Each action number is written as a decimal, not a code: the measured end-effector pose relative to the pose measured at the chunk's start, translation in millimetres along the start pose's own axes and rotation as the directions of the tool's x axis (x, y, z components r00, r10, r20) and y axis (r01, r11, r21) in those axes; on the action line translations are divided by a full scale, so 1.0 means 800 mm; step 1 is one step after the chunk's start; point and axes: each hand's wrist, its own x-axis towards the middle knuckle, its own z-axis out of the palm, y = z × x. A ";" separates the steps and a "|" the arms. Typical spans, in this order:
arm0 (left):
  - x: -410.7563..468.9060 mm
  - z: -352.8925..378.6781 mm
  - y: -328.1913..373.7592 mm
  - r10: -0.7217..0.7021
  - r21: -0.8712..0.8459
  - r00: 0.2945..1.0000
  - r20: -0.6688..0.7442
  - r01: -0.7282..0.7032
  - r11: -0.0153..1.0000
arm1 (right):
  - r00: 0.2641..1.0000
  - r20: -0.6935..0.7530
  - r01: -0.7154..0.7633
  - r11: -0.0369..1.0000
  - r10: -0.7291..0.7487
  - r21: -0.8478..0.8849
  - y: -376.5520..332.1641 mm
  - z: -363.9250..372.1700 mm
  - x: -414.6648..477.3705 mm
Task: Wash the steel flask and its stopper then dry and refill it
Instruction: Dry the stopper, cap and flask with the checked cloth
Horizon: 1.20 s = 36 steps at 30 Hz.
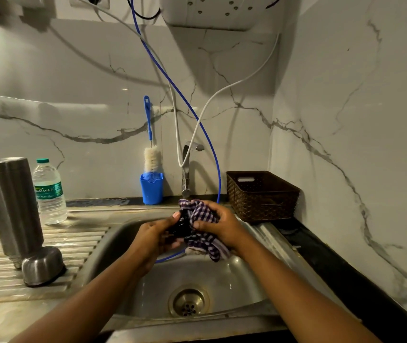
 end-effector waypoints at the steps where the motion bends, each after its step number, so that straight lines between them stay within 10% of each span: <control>1: -0.001 0.002 0.001 -0.042 -0.058 0.999 -0.004 0.042 0.997 | 0.999 -0.017 -0.045 0.991 0.047 0.129 0.003 -0.007 0.001; 5: 0.002 -0.001 0.005 -0.092 -0.155 0.996 -0.004 0.090 0.984 | 0.982 -0.164 -0.028 0.935 0.092 0.353 -0.005 -0.021 0.003; 11: 0.005 -0.008 0.005 -0.100 -0.164 0.995 -0.012 0.097 0.982 | 0.986 -0.089 0.126 0.976 -0.144 -0.177 -0.007 0.030 -0.005; 19: 0.009 -0.013 -0.005 0.032 -0.104 0.995 -0.092 -0.041 0.994 | 0.883 -0.106 0.284 0.699 -0.458 -0.656 -0.007 0.043 -0.013; 24: 0.006 -0.011 -0.013 0.189 0.124 0.969 -0.161 -0.171 0.978 | 0.950 -0.276 0.015 0.902 -0.148 -0.432 -0.008 0.031 -0.007; 28: 0.014 -0.025 -0.006 0.253 0.215 0.949 -0.188 -0.211 0.953 | 0.961 -0.202 -0.177 0.981 0.189 0.077 -0.016 0.009 0.001; 36: 0.006 -0.015 -0.006 0.332 0.247 0.941 -0.072 -0.305 0.920 | 0.964 -0.090 -0.217 0.936 0.250 0.278 0.001 0.032 -0.006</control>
